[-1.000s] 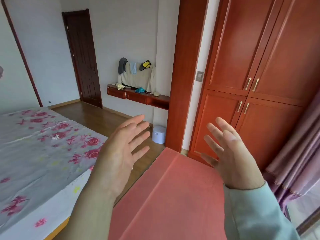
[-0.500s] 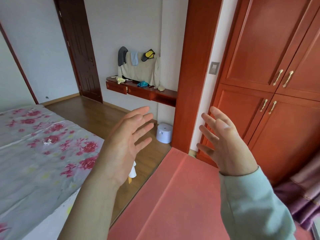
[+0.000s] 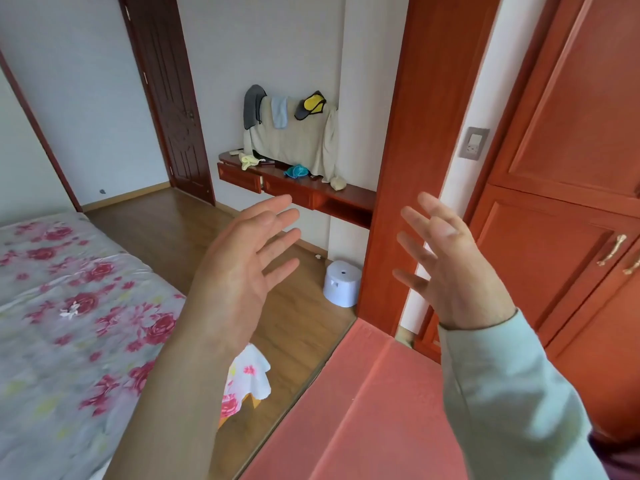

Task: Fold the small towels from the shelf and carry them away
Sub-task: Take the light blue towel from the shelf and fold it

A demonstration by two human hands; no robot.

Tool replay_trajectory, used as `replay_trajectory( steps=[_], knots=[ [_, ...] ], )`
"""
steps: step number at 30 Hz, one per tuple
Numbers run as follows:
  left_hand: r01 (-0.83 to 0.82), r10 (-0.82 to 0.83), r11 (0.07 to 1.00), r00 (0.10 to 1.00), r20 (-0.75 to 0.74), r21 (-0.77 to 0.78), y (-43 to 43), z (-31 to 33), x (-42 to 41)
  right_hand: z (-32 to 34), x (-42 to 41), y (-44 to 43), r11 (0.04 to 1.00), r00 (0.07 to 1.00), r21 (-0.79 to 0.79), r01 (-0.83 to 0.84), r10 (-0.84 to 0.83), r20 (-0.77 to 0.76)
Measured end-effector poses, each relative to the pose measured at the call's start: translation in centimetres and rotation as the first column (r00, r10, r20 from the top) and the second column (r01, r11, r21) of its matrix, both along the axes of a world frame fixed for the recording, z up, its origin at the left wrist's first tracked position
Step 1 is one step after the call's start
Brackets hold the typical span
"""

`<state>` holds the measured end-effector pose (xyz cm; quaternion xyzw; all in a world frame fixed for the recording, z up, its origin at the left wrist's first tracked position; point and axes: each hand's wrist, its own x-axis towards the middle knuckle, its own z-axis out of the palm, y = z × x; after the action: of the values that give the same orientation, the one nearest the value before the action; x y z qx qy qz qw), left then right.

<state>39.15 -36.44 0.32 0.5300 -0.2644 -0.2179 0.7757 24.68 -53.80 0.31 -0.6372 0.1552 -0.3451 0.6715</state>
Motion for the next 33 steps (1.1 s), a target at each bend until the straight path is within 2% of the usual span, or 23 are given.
replay_trajectory(
  steps=[9,19,33],
  knots=[
    [-0.019,0.019,1.000,1.000,-0.021,-0.008,-10.5,-1.6,15.4,-1.7,15.8,-9.8,0.998,0.998,-0.027,-0.054,0.054,-0.020],
    [0.057,-0.057,0.998,0.998,-0.006,-0.002,-22.6,-0.6,36.9,-0.8,36.8,-20.7,1.000,0.999,0.018,0.014,-0.013,-0.050],
    [-0.022,0.024,0.999,0.999,-0.039,0.049,-40.2,-1.8,58.2,-2.1,59.9,-39.6,0.995,0.996,0.055,-0.082,0.083,-0.020]
  ],
)
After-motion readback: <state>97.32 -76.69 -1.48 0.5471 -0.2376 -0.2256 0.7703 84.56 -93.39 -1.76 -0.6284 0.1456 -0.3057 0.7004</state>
